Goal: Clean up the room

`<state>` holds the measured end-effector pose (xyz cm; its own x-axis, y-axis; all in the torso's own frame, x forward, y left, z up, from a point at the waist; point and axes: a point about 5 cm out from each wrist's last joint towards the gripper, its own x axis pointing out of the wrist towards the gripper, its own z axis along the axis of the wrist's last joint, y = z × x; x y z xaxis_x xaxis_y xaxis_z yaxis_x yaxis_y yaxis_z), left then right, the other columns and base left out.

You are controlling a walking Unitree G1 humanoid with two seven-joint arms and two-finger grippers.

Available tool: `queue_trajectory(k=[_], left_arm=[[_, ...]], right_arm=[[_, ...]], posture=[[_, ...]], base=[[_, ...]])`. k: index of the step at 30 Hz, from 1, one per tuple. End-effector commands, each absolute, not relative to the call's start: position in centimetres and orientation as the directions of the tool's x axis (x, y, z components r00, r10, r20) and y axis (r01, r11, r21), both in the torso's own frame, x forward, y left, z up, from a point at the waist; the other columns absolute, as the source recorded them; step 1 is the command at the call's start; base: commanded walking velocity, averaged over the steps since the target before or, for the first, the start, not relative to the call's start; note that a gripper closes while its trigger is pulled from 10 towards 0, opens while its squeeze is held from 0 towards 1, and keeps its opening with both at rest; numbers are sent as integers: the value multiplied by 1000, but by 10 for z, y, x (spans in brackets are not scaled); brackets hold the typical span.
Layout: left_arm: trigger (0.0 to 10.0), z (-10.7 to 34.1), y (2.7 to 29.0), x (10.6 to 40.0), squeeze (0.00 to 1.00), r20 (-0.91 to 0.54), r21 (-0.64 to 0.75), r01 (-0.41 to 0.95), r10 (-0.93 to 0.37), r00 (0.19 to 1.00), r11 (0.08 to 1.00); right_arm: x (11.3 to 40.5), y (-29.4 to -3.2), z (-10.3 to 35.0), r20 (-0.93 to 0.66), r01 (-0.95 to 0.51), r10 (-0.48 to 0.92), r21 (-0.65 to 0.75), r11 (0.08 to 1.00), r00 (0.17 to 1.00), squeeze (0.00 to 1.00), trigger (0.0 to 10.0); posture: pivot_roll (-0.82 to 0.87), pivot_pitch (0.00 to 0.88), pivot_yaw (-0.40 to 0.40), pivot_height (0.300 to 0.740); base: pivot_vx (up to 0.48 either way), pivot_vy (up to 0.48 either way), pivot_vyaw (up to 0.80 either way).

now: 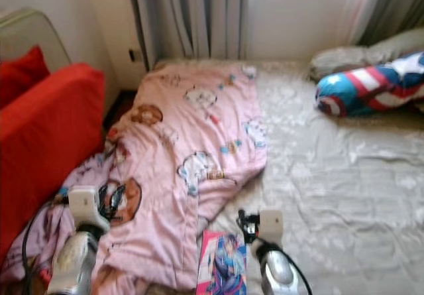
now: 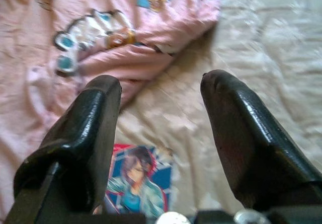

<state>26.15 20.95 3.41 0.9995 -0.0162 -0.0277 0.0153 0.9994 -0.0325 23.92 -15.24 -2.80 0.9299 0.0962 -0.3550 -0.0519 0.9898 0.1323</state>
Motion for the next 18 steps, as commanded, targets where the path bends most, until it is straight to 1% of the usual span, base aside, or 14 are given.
queue_trajectory(k=[1,7,10,12,15,18], left_arm=[[10000,31,210,256,0,-44,-47,15,-18,999,999],[10000,36,213,243,0,-55,-35,24,-26,998,999],[10000,35,217,244,0,-65,-29,4,-6,998,1000],[10000,36,220,249,0,-66,-51,-21,18,998,998],[10000,42,214,254,0,-57,-42,27,-30,998,999],[10000,45,211,252,0,-57,-45,42,-45,997,998]], right_arm=[[241,-151,-24,-329,-50,91,131,990,940,0,10000],[244,-154,-11,-254,-24,57,132,991,965,0,10000],[247,-154,-6,-235,-16,47,131,991,971,0,10000],[250,-154,-4,-224,-6,35,128,992,974,0,10000],[253,-155,2,-201,-5,25,98,995,979,0,10000],[252,-156,6,-183,-3,19,91,996,983,0,10000]], posture=[[-11,0,-3,740],[-20,0,7,740],[-18,0,7,740],[-24,0,9,740],[-32,0,18,740],[-41,0,21,740]], base=[[0,0,0],[0,0,0],[0,0,0],[0,0,0],[0,0,0],[0,0,0]])
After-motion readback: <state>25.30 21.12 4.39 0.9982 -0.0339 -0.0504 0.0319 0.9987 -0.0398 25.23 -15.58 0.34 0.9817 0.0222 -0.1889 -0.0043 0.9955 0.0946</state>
